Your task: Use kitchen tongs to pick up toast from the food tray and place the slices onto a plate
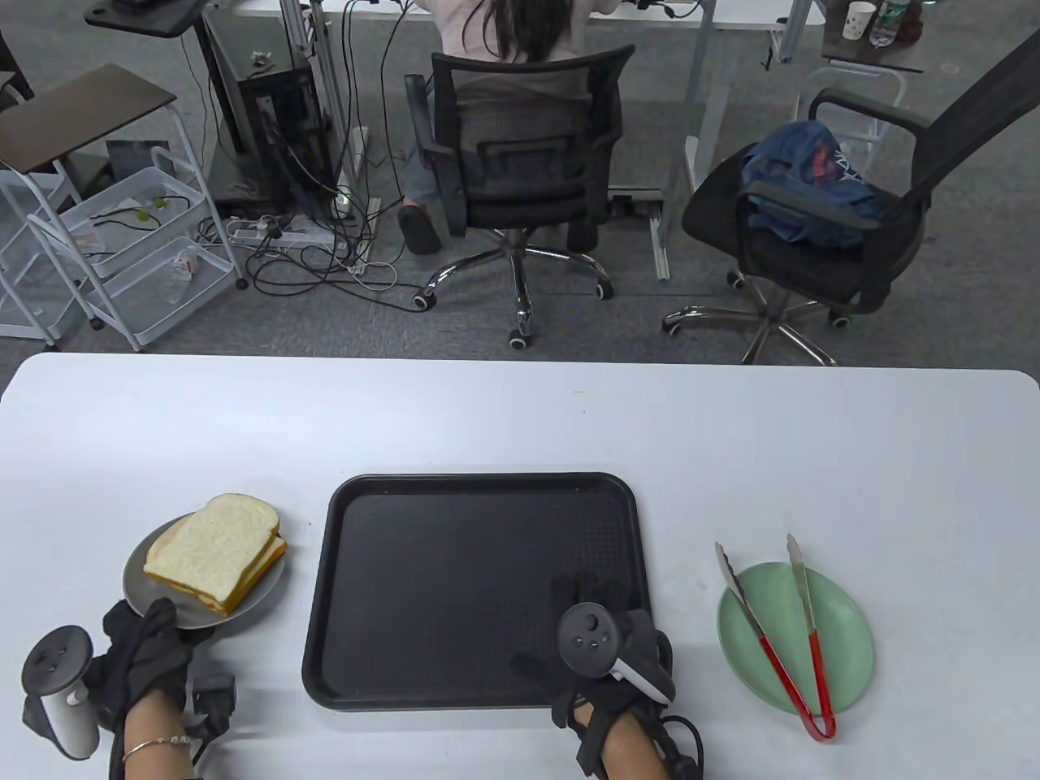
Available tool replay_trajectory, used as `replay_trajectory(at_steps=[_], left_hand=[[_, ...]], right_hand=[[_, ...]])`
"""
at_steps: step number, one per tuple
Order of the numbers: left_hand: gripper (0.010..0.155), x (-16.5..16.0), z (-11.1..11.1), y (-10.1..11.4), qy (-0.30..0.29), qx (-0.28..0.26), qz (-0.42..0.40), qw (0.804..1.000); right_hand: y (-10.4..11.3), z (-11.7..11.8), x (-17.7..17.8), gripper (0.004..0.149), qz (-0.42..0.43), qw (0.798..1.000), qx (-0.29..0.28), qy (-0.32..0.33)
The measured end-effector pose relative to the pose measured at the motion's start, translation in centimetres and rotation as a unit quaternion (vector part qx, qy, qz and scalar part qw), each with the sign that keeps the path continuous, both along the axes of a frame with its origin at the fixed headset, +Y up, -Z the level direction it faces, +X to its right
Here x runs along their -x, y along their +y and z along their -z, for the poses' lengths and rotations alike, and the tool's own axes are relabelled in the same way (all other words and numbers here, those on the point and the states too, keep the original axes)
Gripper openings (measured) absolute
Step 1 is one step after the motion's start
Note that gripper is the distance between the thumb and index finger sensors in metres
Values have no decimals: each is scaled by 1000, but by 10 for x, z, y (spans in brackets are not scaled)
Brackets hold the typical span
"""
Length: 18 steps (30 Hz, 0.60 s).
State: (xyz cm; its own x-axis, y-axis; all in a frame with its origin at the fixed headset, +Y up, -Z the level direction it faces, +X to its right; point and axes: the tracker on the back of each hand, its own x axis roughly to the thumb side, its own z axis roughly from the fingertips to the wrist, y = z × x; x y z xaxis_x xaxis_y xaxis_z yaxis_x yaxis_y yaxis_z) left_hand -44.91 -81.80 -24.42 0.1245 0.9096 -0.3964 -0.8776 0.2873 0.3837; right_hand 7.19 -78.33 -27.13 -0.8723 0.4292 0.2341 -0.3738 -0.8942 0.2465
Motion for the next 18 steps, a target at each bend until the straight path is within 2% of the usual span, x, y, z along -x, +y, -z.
replay_trajectory(at_steps=[18], left_hand=[[70, -3, 0, 1, -12, -8, -32, 999]], right_hand=[[-1, -1, 1, 102, 0, 1000, 6, 7]])
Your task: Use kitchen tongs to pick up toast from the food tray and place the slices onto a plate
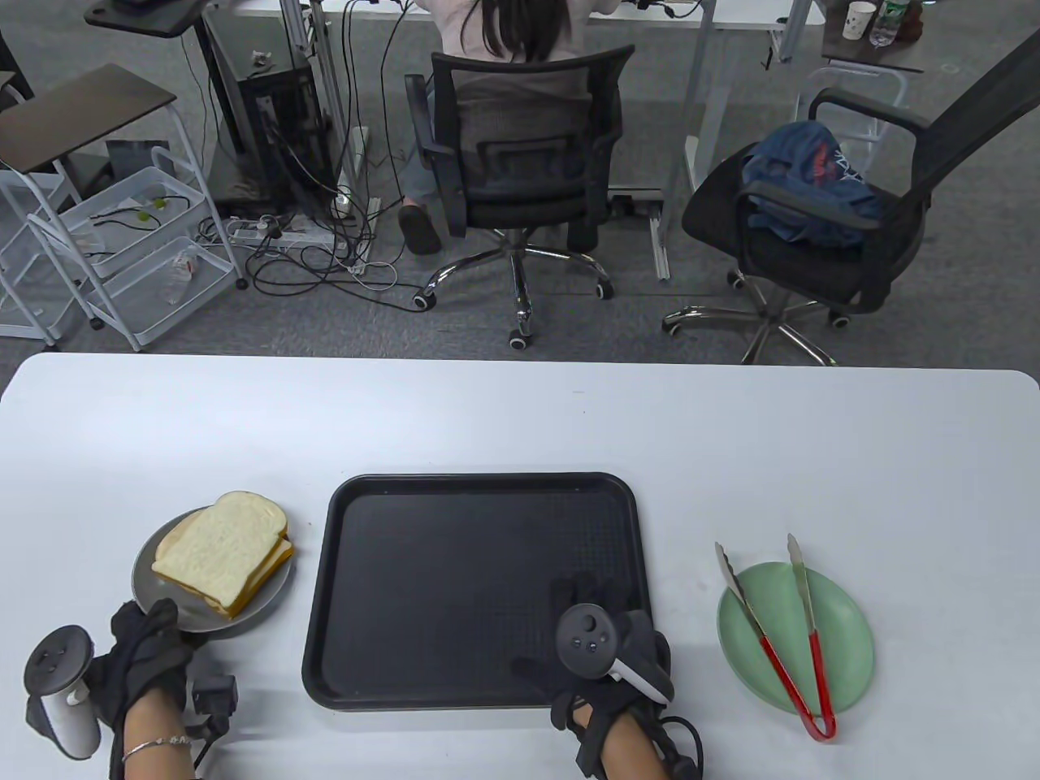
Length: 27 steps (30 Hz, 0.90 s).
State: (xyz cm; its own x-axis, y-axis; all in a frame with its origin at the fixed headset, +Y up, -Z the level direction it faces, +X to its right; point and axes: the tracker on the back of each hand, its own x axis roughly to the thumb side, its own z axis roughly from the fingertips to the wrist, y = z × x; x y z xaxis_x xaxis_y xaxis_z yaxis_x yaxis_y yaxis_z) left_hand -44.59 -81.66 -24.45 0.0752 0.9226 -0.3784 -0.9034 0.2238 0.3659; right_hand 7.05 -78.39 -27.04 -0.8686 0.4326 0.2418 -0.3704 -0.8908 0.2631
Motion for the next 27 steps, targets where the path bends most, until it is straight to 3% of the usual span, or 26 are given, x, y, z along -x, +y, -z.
replay_trajectory(at_steps=[11, 21, 27], left_hand=[[70, -3, 0, 9, 0, -7, 39, 999], [70, -10, -3, 23, 18, 19, 124, 992], [84, -19, -2, 33, 6, 27, 183, 983]], right_hand=[[-1, 0, 1, 102, 1, 1000, 6, 5], [-2, -1, 2, 102, 6, 1000, 12, 12], [-2, -1, 3, 102, 5, 1000, 13, 15]])
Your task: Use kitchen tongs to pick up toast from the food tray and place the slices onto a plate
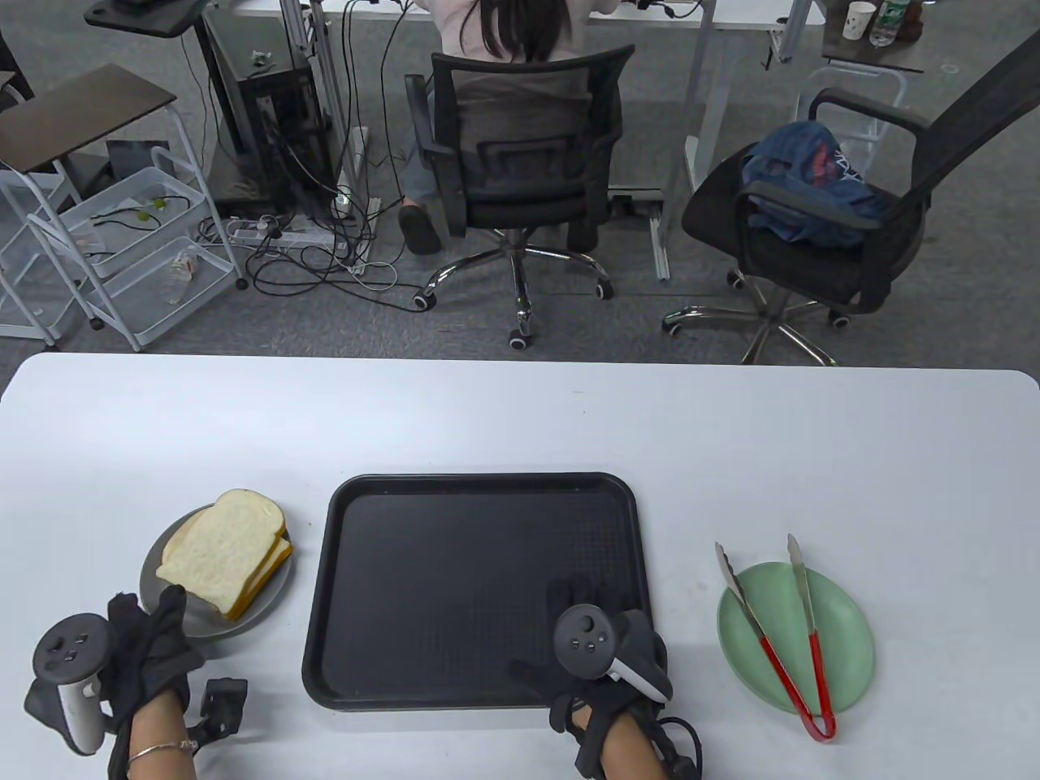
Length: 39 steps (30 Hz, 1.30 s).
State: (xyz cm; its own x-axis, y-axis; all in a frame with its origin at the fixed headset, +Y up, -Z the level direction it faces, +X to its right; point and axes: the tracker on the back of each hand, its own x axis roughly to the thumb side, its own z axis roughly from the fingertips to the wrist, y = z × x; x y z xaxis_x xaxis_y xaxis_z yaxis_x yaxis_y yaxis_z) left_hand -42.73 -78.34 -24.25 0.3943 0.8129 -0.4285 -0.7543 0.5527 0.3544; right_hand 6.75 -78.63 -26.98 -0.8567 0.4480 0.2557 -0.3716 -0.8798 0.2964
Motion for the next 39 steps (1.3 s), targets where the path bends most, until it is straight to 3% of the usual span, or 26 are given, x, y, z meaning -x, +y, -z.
replay_trajectory(at_steps=[10, 21, 32, 39], left_hand=[[89, -38, 6, 29, -82, -30, 134, 987], [93, -95, 7, 49, -193, -48, 258, 945], [95, -137, 4, 49, -275, -65, 334, 899], [96, -157, 8, 36, -325, -42, 340, 881]], right_hand=[[0, 0, 2, 103, 0, 1000, 0, 5], [-1, -1, 4, 103, -4, 1000, 0, 10], [-1, -1, 5, 103, -6, 1000, 0, 9], [-1, -1, 5, 103, -10, 1000, 1, 10]])
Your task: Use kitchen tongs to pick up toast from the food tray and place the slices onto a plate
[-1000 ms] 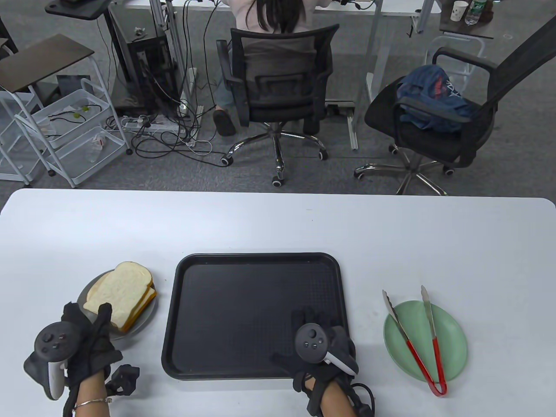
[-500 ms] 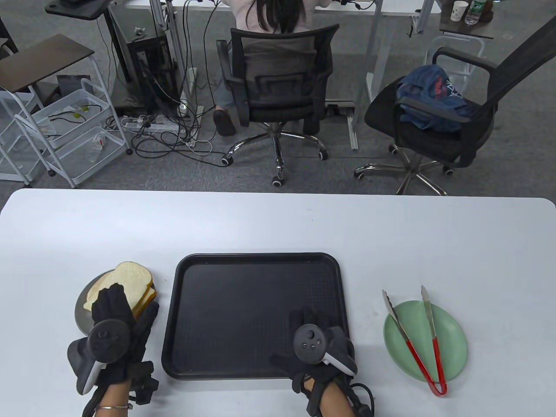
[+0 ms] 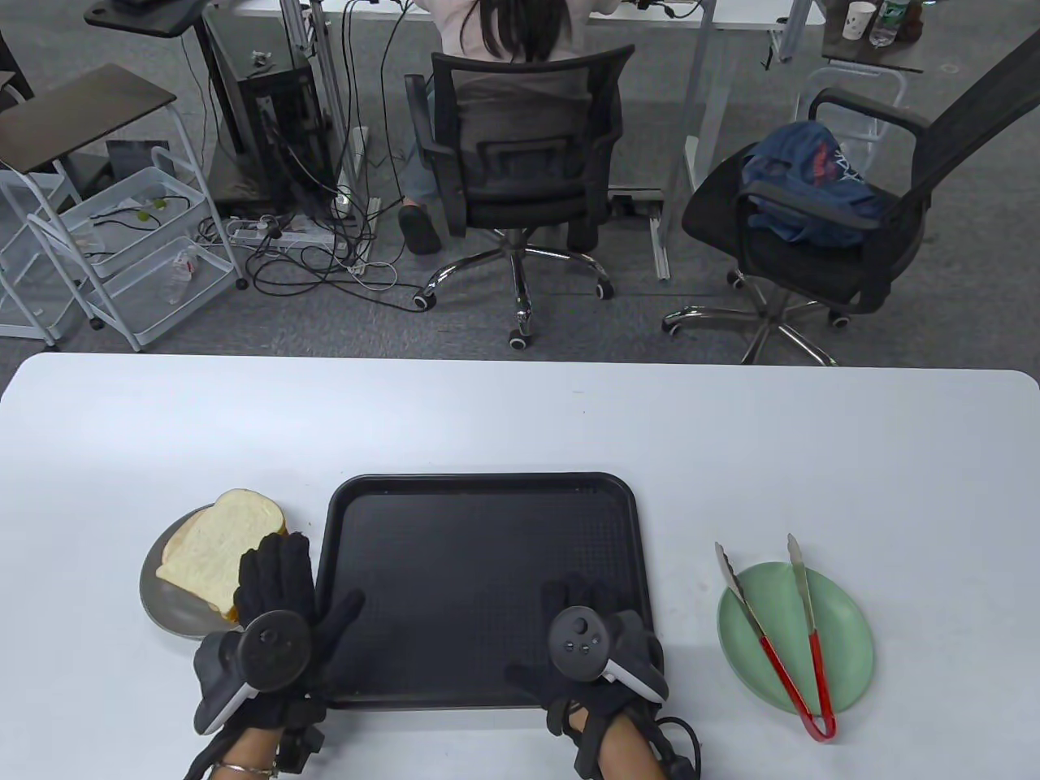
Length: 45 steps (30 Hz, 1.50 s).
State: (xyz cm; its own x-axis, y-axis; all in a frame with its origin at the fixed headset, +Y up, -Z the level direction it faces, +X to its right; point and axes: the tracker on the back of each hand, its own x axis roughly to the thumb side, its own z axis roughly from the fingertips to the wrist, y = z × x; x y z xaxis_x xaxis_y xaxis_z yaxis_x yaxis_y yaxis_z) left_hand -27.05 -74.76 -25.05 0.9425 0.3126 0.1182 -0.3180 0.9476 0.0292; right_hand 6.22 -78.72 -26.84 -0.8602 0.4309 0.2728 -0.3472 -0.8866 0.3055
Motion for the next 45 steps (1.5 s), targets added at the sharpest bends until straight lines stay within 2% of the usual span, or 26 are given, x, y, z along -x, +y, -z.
replay_trajectory(at_steps=[20, 45], left_hand=[[96, -25, 1, -13, -57, 34, 64, 996], [94, -39, 1, -22, -92, 63, 81, 990]], right_hand=[[1, 1, 2, 103, -3, 1000, 4, 5], [-1, 0, 5, 103, -2, 1000, 11, 19]])
